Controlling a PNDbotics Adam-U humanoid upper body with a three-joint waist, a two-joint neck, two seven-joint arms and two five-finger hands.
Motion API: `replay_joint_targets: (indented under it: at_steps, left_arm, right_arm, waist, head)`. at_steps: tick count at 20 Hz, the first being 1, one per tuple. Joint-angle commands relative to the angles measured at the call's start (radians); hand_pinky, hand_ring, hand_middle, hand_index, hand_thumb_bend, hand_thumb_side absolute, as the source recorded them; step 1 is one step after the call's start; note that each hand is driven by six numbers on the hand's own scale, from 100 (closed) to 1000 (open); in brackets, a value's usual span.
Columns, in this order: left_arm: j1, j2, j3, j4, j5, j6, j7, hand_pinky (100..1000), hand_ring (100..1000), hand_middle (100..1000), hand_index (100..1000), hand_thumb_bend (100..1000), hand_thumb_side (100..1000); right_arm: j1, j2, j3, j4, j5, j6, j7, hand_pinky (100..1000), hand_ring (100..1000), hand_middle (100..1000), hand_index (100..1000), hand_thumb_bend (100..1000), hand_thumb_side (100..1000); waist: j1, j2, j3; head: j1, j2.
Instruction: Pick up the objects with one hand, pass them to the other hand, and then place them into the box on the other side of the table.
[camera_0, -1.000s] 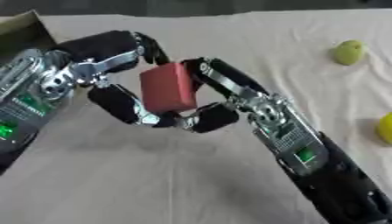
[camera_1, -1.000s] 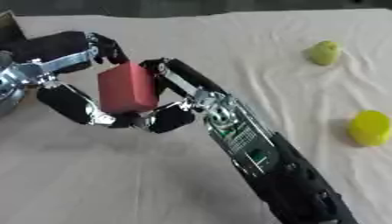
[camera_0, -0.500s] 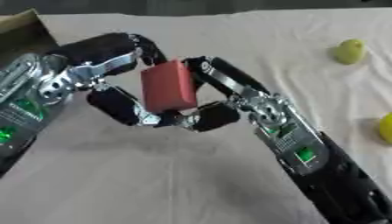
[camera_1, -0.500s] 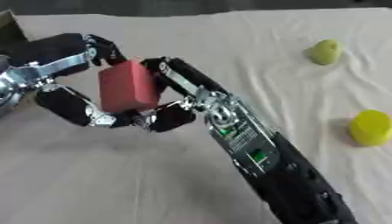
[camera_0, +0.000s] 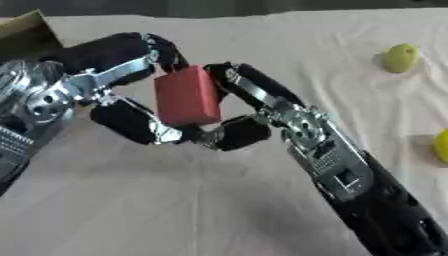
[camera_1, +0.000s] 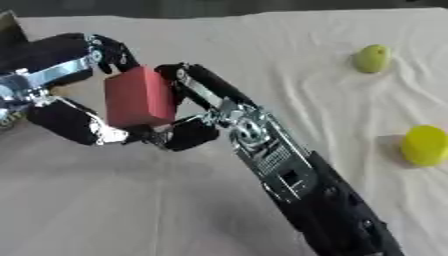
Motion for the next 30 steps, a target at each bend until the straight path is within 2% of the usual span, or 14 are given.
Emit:
replay_joint_targets:
  at_steps: [1, 5, 12, 16, 22, 30]
  left_arm:
    - [-0.01, 0.029, 0.02, -0.034, 0.015, 0.005, -0.005, 750, 770, 715, 781, 552, 389]
    - [-0.007, 0.031, 0.024, -0.042, 0.017, 0.011, -0.008, 743, 765, 711, 774, 520, 365]
    - [-0.017, 0.01, 0.012, -0.016, -0.007, 0.011, -0.002, 686, 687, 621, 701, 442, 262]
    - [-0.022, -0.002, 0.005, 0.001, -0.023, 0.002, 0.004, 669, 659, 595, 677, 417, 242]
    - [-0.026, -0.016, -0.005, 0.026, -0.041, -0.014, -0.002, 666, 652, 593, 674, 477, 220]
    - [-0.029, -0.028, -0.01, 0.036, -0.076, -0.035, 0.01, 638, 596, 533, 614, 414, 164]
  right_arm:
    - [-0.014, 0.003, -0.001, -0.016, 0.0, 0.0, 0.0, 648, 475, 443, 561, 100, 204]
    - [-0.015, 0.003, -0.001, -0.016, -0.003, 0.004, 0.0, 647, 474, 439, 560, 100, 210]
    - [-0.018, -0.003, 0.0, -0.034, -0.024, 0.004, 0.006, 647, 474, 440, 560, 100, 216]
    - [-0.019, -0.004, 0.001, -0.044, -0.035, 0.005, 0.011, 646, 473, 440, 560, 100, 219]
    - [-0.022, -0.003, 0.0, -0.053, -0.052, 0.007, 0.013, 644, 472, 439, 560, 100, 224]
    - [-0.021, -0.003, 0.0, -0.061, -0.066, 0.007, 0.018, 644, 472, 440, 560, 100, 226]
  waist:
    - [0.002, -0.014, 0.002]
    - [0.002, -0.012, 0.002]
    - [0.001, -0.009, 0.0]
    - [0.002, -0.006, 0.0]
    - [0.002, -0.004, 0.001]
    - [0.001, -0.004, 0.0]
  head:
    - [0.001, -0.005]
    - [0.002, -0.005]
    - [0.005, -0.01]
    - [0.006, -0.012]
    - [0.007, -0.012]
    - [0.008, -0.015]
